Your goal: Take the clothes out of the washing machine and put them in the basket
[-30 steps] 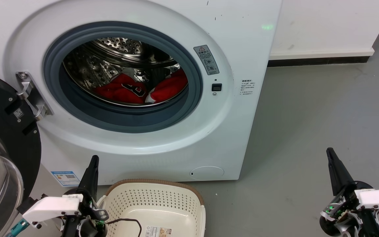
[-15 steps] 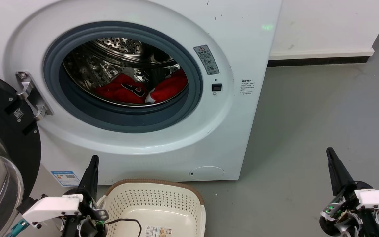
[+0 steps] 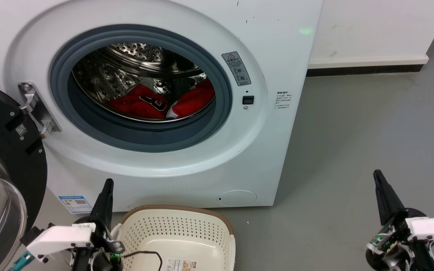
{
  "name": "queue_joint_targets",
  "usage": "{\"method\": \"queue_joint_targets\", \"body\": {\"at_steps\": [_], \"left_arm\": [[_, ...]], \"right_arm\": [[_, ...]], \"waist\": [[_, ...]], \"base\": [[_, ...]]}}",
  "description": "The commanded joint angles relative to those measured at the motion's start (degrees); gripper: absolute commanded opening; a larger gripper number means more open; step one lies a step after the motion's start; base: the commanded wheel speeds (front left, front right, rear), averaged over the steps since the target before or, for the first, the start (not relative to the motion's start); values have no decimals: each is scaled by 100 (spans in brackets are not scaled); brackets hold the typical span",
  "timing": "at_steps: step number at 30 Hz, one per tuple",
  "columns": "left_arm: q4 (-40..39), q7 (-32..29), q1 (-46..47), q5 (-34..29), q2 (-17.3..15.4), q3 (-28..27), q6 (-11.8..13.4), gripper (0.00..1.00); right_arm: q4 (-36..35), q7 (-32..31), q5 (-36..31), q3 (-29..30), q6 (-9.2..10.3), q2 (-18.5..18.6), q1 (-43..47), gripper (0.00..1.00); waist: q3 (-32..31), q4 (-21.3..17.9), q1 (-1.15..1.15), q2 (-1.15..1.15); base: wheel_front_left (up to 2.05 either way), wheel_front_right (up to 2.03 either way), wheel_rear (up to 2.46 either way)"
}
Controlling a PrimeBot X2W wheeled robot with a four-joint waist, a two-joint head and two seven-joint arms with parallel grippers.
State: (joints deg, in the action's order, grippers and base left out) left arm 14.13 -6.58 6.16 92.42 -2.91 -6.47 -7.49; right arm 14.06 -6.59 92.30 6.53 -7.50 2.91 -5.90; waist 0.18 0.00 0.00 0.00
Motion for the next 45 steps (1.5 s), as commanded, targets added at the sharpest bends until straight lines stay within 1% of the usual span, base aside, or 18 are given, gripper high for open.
{"method": "queue_joint_targets", "body": {"at_steps": [1, 4, 13, 18, 20, 21, 30, 31, 40, 42, 45], "left_arm": [[24, 5, -9, -1, 1, 6, 0, 100], [180, 7, -148, -2, 12, 30, 1, 100], [16, 273, -231, -181, 10, 73, 1, 100], [3, 409, -271, -364, 10, 9, 1, 100], [22, 461, -278, -447, 9, -29, 1, 100], [12, 537, -280, -621, 9, -102, 1, 100], [-83, 751, -297, -1234, 7, -442, 1, 100], [-83, 751, -297, -1234, 7, -442, 1, 100], [-429, 944, -256, -2228, 6, -769, 7, 100], [-558, 987, -255, -2502, 5, -799, 57, 100], [-760, 1046, -267, -2874, 5, -786, 202, 100]], "right_arm": [[22, 2, 0, -2, 0, -2, 11, 100], [165, 4, -1, -8, 0, -11, 140, 100], [8, 271, -111, -115, 0, -9, 230, 100], [-40, 407, -325, -130, 0, -8, 252, 100], [-13, 459, -544, -108, 0, -8, 261, 100], [-4, 535, -800, -69, 0, -7, 254, 100], [-101, 748, -1701, 82, 0, -6, 223, 100], [-101, 748, -1701, 82, 0, -6, 223, 100], [-416, 943, -3044, 271, 0, -4, 160, 100], [-554, 985, -3389, 268, 0, -4, 142, 100], [-791, 1046, -4007, 215, 0, -3, 137, 100]], "waist": [[0, 0, 0, 0], [1, 0, 0, 0], [7, -2, 0, 0], [8, -14, 0, 0], [7, -20, 0, 0], [6, -27, 0, 0], [6, -46, 0, 0], [6, -46, 0, 0], [20, -50, 0, 0], [23, -53, 0, 0], [31, -60, 0, 0]], "base": [[0, 0, 0], [0, 0, 0], [0, 0, 0], [0, 0, 0], [0, 0, 0], [0, 0, 0], [0, 0, 0], [0, 0, 0], [0, 0, 0], [0, 0, 0], [0, 0, 0]]}}
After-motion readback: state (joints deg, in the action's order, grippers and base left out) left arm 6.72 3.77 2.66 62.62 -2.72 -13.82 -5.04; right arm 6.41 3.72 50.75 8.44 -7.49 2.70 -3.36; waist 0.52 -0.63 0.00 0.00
